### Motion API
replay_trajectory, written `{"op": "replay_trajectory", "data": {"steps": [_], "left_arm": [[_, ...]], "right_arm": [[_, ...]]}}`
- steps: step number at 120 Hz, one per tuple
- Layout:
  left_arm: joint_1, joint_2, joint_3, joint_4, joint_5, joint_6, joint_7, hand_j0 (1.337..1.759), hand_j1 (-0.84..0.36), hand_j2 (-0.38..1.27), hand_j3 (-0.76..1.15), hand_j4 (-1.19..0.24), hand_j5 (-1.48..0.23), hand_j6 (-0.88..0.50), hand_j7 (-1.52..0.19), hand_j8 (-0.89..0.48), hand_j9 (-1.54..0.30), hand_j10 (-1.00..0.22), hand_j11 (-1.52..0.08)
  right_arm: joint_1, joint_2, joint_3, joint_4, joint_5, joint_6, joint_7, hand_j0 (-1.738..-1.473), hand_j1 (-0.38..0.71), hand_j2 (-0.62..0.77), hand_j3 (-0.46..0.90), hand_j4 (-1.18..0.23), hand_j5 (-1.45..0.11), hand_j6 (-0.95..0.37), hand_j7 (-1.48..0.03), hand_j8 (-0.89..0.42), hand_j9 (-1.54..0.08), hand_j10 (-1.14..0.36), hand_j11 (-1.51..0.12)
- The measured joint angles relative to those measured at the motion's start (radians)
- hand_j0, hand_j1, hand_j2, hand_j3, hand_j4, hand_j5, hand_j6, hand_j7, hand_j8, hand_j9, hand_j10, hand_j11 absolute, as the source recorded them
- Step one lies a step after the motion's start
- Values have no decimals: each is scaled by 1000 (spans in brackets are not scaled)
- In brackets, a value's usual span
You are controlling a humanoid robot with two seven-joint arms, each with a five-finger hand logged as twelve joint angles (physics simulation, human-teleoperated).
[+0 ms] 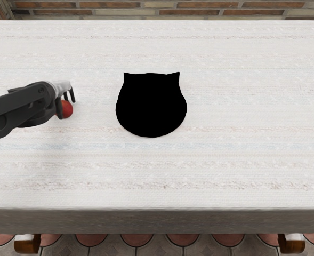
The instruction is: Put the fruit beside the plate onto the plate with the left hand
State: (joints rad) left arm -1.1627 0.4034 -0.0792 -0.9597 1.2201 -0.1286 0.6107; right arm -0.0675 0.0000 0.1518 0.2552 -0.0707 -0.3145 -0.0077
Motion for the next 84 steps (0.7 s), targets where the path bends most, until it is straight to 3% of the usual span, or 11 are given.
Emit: {"op": "replay_trajectory", "data": {"steps": [21, 24, 45, 60, 84], "left_arm": [[1, -15, 7, 10, 7, -5, 2, 1650, -280, 108, 0, -585, -707, -454, -733, -441, -754, -561, -748], [1, -18, 10, 15, 7, -4, 2, 1649, -269, 179, 0, -596, -705, -471, -739, -440, -764, -565, -758], [-1, -17, 26, 28, -21, -1, 1, 1651, -284, 233, 0, -647, -734, -483, -780, -436, -811, -605, -806], [0, -18, 33, 31, -34, -1, 1, 1648, -266, 142, 0, -701, -760, -465, -818, -424, -869, -640, -864], [-7, -18, 36, 30, -83, -6, 1, 1649, -306, 273, 0, -744, -878, -413, -912, -409, -939, -641, -946]], "right_arm": [[0, 0, 0, 0, 0, 0, 0, -1658, -349, 0, 0, 0, 0, 0, 0, 0, 0, 0, 0], [0, 0, 0, 0, 0, 0, 0, -1658, -349, 0, 0, 0, 0, 0, 0, 0, 0, 0, 0], [0, 0, 0, 0, 0, 0, 0, -1658, -349, 0, 0, 0, 0, 0, 0, 0, 0, 0, 0], [0, 0, 0, 0, 0, 0, 0, -1658, -349, 0, 0, 0, 0, 0, 0, 0, 0, 0, 0], [0, 0, 0, 0, 0, 0, 0, -1658, -349, 0, 0, 0, 0, 0, 0, 0, 0, 0, 0]]}}
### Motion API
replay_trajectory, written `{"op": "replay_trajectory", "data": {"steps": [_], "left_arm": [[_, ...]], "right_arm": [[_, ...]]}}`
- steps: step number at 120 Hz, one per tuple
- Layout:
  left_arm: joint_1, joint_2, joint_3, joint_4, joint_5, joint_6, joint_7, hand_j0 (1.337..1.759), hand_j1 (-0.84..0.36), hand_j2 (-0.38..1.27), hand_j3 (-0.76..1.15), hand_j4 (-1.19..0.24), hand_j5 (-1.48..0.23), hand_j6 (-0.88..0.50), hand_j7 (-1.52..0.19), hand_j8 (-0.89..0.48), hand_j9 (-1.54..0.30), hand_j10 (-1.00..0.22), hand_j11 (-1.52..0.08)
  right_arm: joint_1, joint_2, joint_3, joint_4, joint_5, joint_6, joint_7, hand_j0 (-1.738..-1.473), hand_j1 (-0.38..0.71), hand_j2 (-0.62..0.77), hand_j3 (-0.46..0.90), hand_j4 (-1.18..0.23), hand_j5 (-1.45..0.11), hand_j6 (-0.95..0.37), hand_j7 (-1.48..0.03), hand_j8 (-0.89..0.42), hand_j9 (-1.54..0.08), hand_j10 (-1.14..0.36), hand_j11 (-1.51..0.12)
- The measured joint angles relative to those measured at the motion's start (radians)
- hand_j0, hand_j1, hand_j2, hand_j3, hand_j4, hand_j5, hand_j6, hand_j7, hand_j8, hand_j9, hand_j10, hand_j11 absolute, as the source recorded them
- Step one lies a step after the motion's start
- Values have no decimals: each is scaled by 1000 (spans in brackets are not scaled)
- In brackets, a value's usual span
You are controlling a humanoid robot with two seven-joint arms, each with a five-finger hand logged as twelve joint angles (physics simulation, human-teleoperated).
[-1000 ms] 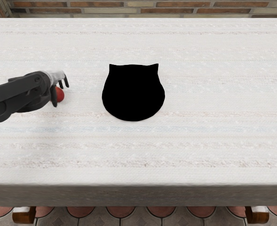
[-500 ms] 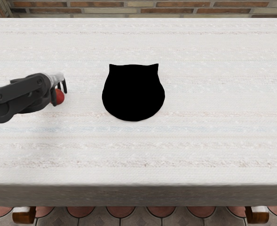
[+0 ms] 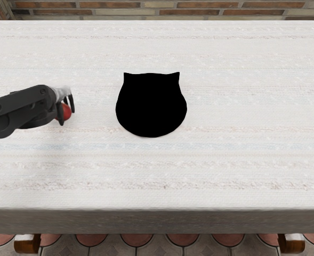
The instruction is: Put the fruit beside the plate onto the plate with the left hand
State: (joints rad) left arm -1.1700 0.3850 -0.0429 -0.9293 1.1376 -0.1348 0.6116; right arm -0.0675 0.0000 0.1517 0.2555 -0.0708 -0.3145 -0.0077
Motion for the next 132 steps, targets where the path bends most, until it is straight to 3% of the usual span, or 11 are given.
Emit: {"op": "replay_trajectory", "data": {"steps": [17, 35, 57, 88, 103, 113, 119, 132], "left_arm": [[-54, 1, -2, -20, -74, -8, 0, 1649, -408, 438, 0, -749, -993, -320, -991, -326, -998, -561, -1015], [-93, 2, -19, -55, -147, -9, -1, 1649, -440, 448, 0, -731, -1032, -291, -1014, -273, -1028, -563, -1056], [-107, 6, -129, -122, -184, -11, -1, 1645, -472, 457, 0, -670, -1100, -257, -1073, -223, -1076, -542, -1116], [-164, -17, -187, -201, -232, -12, -1, 1642, -404, 358, 0, -696, -1154, -269, -1102, -252, -1112, -561, -1152], [-178, -87, -191, -224, -254, -13, -1, 1642, -385, 313, 0, -707, -1160, -271, -1107, -260, -1118, -582, -1155], [-171, -98, -192, -228, -261, -14, -1, 1642, -405, 359, 0, -709, -1166, -276, -1109, -265, -1120, -574, -1157], [-166, -99, -192, -229, -261, -11, -1, 1645, -376, 327, 0, -684, -1062, -296, -1011, -273, -1022, -578, -1058], [-165, -104, -192, -229, -260, -4, -1, 1650, -171, 209, 0, -481, -726, -252, -696, -239, -703, -418, -724]], "right_arm": [[0, 0, 0, 0, 0, 0, 0, -1658, -349, 0, 0, 0, 0, 0, 0, 0, 0, 0, 0], [0, 0, 0, 0, 0, 0, 0, -1658, -349, 0, 0, 0, 0, 0, 0, 0, 0, 0, 0], [0, 0, 0, 0, 0, 0, 0, -1658, -349, 0, 0, 0, 0, 0, 0, 0, 0, 0, 0], [0, 0, 0, 0, 0, 0, 0, -1658, -349, 0, 0, 0, 0, 0, 0, 0, 0, 0, 0], [0, 0, 0, -1, 0, 0, 0, -1658, -349, 0, 0, 0, 0, 0, 0, 0, 0, 0, 0], [0, 0, 0, -1, 0, 0, 0, -1658, -349, 0, 0, 0, 0, 0, 0, 0, 0, 0, 0], [0, 0, 0, -1, 0, 0, 0, -1658, -349, 0, 0, 0, 0, 0, 0, 0, 0, 0, 0], [0, 0, 0, -1, 0, 0, 0, -1658, -349, 0, 0, 0, 0, 0, 0, 0, 0, 0, 0]]}}
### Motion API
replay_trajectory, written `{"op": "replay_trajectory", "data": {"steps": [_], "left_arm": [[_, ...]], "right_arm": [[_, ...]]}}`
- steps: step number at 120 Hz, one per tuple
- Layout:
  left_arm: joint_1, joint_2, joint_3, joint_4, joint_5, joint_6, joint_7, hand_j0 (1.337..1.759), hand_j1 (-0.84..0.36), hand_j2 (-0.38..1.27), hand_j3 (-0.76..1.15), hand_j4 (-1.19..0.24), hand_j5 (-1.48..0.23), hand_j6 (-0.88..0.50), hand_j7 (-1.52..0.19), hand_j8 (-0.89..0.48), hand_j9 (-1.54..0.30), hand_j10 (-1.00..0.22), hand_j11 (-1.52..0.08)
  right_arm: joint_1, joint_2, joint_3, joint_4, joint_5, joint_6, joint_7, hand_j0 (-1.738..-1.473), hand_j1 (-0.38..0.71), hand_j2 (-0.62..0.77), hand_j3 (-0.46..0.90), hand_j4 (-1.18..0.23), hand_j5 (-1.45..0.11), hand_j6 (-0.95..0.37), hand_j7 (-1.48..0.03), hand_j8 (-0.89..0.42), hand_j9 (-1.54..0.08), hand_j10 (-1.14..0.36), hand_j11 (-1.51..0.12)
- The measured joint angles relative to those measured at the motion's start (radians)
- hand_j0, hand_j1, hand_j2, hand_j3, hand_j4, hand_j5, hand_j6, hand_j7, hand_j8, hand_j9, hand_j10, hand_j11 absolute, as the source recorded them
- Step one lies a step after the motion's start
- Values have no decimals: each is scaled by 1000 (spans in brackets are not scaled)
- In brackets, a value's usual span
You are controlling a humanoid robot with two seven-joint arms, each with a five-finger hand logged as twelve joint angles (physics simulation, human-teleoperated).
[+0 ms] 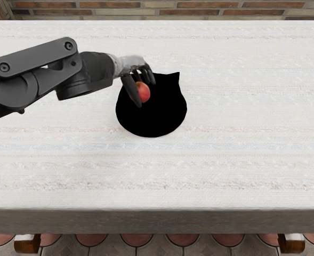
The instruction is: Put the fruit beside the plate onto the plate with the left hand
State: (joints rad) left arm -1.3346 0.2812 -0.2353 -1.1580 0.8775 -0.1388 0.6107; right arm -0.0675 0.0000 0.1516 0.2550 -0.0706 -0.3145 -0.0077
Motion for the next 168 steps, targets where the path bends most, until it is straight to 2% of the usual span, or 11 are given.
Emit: {"op": "replay_trajectory", "data": {"steps": [22, 34, 47, 57, 71, 93, 101, 114, 129, 139, 168], "left_arm": [[2, 10, -28, -3, -96, -2, 0, 1655, 102, 92, 0, -227, -336, -135, -323, -129, -326, -202, -335], [65, 68, -94, -10, -153, -14, 0, 1656, 176, 61, 0, -158, -229, -101, -222, -98, -223, -142, -228], [182, 119, -217, -33, -183, -52, 0, 1657, 225, 40, 0, -113, -160, -80, -155, -78, -156, -103, -159], [303, 180, -380, -62, -217, -131, 0, 1657, 248, 30, 0, -91, -126, -70, -123, -68, -124, -85, -126], [324, 295, -542, -72, -366, -319, 0, 1658, 268, 21, 0, -72, -98, -60, -96, -59, -96, -68, -97], [461, 364, -627, -59, -477, -446, 0, 1658, 283, 14, 0, -57, -76, -52, -75, -52, -75, -56, -75], [518, 371, -645, -30, -534, -458, 0, 1658, 287, 13, 0, -54, -70, -50, -70, -50, -70, -52, -70], [526, 371, -661, 11, -609, -468, 0, 1658, 294, 11, 0, -48, -62, -46, -62, -45, -62, -47, -62], [527, 369, -679, 127, -705, -471, 0, 1658, 309, 8, 0, -35, -45, -33, -45, -33, -45, -34, -45], [564, 371, -681, 191, -761, -472, 0, 1658, 315, 6, 0, -29, -38, -28, -38, -28, -38, -28, -38], [583, 378, -690, 365, -802, -473, 0, 1658, 324, 5, 0, -20, -27, -19, -27, -19, -27, -20, -27]], "right_arm": [[0, 0, 0, 0, 0, 0, 0, -1658, -349, 0, 0, 0, 0, 0, 0, 0, 0, 0, 0], [0, 0, 0, 0, 0, 0, 0, -1658, -349, 0, 0, 0, 0, 0, 0, 0, 0, 0, 0], [0, 0, 0, 0, 0, 0, 0, -1658, -349, 0, 0, 0, 0, 0, 0, 0, 0, 0, 0], [0, 0, 0, 0, 0, 0, 0, -1658, -349, 0, 0, 0, 0, 0, 0, 0, 0, 0, 0], [0, 0, 0, 0, 0, 0, 0, -1658, -349, 0, 0, 0, 0, 0, 0, 0, 0, 0, 0], [0, 0, 0, 0, 0, 0, 0, -1658, -349, 0, 0, 0, 0, 0, 0, 0, 0, 0, 0], [0, 0, 0, 0, 0, 0, 0, -1658, -349, 0, 0, 0, 0, 0, 0, 0, 0, 0, 0], [0, 0, 0, 1, -1, 0, 0, -1658, -349, 0, 0, 0, 0, 0, 0, 0, 0, 0, 0], [0, 0, 0, 1, -1, 0, 0, -1658, -349, 0, 0, 0, 0, 0, 0, 0, 0, 0, 0], [0, 0, 0, 1, -1, 0, 0, -1658, -349, 0, 0, 0, 0, 0, 0, 0, 0, 0, 0], [0, 0, 0, 1, -1, 0, 0, -1658, -349, 0, 0, 0, 0, 0, 0, 0, 0, 0, 0]]}}
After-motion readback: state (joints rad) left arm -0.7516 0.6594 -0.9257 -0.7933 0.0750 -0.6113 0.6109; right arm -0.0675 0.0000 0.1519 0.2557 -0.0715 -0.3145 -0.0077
